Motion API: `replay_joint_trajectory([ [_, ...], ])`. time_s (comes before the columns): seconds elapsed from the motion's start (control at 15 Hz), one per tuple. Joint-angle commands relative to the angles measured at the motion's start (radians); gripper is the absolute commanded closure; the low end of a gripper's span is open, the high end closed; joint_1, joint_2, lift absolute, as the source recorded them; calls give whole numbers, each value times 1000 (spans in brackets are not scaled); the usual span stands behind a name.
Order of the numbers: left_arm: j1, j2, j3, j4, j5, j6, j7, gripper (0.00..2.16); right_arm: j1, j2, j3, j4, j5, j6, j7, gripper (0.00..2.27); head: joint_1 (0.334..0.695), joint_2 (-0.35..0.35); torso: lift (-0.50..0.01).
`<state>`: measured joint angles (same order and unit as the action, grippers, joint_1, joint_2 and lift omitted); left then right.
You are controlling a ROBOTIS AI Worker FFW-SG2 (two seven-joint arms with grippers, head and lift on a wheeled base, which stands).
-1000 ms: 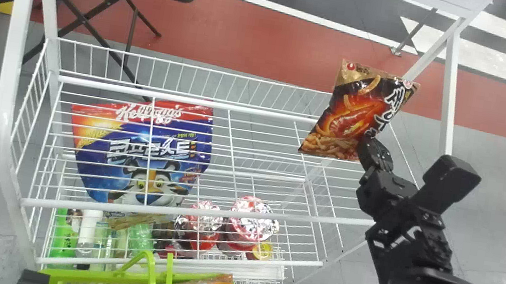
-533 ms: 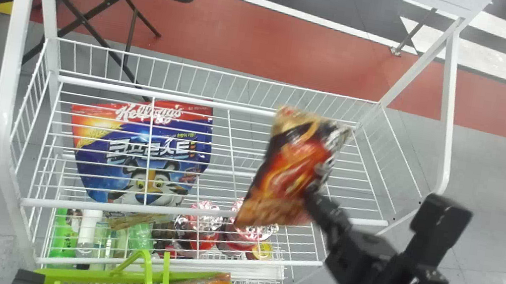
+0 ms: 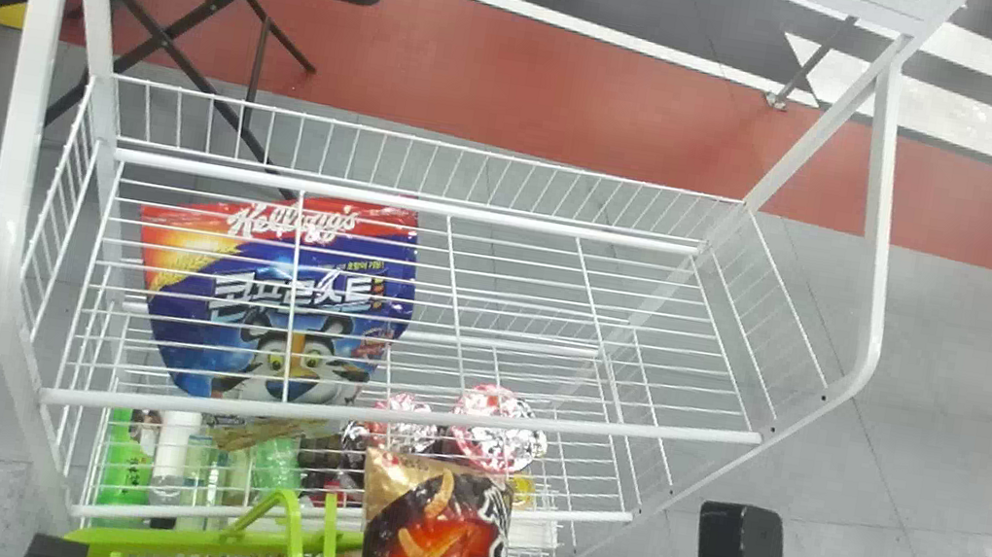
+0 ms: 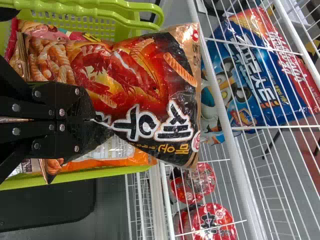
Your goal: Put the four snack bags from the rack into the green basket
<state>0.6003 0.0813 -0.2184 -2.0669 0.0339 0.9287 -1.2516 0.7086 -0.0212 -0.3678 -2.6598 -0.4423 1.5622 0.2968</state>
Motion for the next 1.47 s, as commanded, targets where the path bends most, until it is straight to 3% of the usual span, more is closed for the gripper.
replay_joint_trajectory([
  [0.0,3,0,-1,-4,1,0,0,2128,-4,-5,15,0,2,10,-1,2216,695,-350,-6],
  [0.27,4,0,-6,-4,1,-3,1,2128,-31,-14,76,26,56,10,-7,2213,695,-350,-6],
  [1.0,4,0,1,-15,3,-9,1,2128,65,-111,178,24,56,10,1,2216,695,-350,-6],
  [1.4,4,2,-27,-35,-2,-6,17,2128,6,-149,251,17,71,10,-1,2213,695,-350,-6],
])
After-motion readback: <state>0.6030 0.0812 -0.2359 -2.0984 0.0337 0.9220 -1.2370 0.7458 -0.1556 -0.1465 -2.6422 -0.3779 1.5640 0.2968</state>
